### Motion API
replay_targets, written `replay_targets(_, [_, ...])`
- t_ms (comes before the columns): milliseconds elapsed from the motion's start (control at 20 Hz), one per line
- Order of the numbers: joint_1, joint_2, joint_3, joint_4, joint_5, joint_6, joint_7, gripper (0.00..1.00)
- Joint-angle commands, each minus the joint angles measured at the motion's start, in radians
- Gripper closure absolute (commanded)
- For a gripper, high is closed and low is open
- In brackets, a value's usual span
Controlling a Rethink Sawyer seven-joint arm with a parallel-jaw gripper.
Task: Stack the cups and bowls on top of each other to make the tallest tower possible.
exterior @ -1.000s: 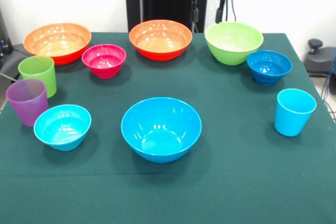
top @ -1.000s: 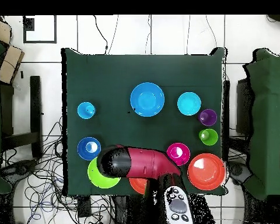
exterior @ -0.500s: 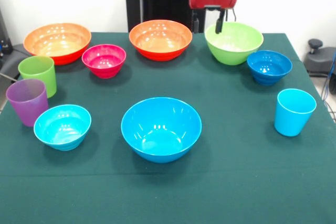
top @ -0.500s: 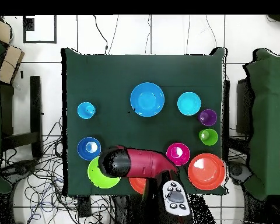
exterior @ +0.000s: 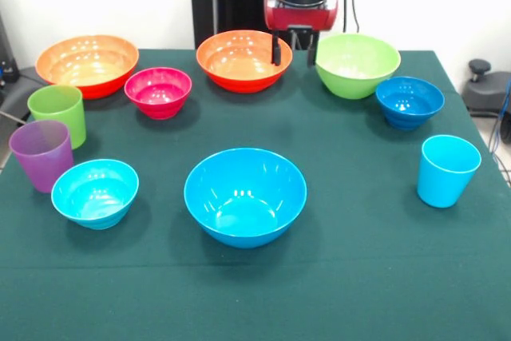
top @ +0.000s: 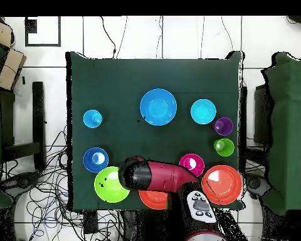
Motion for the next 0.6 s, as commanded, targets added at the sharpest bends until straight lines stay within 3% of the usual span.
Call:
replay_targets(50, [0.006, 0.076, 0.058, 0.026, -0.062, -0.080, 0.093, 0.00])
replay_targets(600, [0.035, 0.004, 0.060, 0.075, -0.039, -0.043, 0.118, 0.00])
